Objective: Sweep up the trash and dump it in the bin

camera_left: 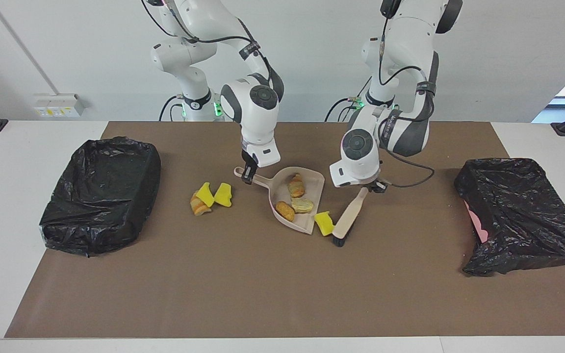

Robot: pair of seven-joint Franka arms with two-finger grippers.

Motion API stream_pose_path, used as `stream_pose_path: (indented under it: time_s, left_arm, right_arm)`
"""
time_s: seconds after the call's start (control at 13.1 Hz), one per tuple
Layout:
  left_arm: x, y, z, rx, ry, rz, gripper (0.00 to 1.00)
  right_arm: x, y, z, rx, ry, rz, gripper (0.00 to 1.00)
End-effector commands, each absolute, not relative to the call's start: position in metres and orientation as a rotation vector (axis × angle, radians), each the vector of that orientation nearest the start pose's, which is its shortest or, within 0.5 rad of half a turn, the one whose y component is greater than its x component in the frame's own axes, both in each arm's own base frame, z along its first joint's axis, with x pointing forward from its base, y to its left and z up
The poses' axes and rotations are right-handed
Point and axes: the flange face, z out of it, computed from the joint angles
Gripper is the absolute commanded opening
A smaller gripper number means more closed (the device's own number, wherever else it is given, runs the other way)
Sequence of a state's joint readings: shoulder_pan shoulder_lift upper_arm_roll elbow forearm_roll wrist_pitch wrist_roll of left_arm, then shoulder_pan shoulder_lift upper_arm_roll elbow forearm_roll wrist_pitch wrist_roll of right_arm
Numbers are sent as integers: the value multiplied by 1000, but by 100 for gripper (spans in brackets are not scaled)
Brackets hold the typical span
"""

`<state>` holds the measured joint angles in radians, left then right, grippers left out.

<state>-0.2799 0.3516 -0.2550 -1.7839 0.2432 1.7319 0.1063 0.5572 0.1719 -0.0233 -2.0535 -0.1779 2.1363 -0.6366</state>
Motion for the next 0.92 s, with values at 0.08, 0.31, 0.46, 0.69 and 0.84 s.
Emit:
stream_pose_path:
  time_s: [0.08, 0.31, 0.46, 0.69, 0.84]
  left_arm:
    - [472, -314, 354, -2667, 1138, 539, 0]
    - [462, -315, 378, -2704, 1107, 532, 0]
    - [463, -306, 379, -2726, 977, 558, 0]
    - [452, -295, 371, -2761, 730, 540, 0]
    - [445, -292, 368, -2769, 616, 534, 0]
  right_arm:
    - [487, 279, 346, -2662, -1948, 172, 0]
    - [487, 279, 346, -2662, -1948, 170, 0]
    - [487, 279, 346, -2657, -1954, 170, 0]
    - [488, 277, 344, -2655, -1956, 174, 0]
    - [489, 275, 343, -2656, -1953, 177, 0]
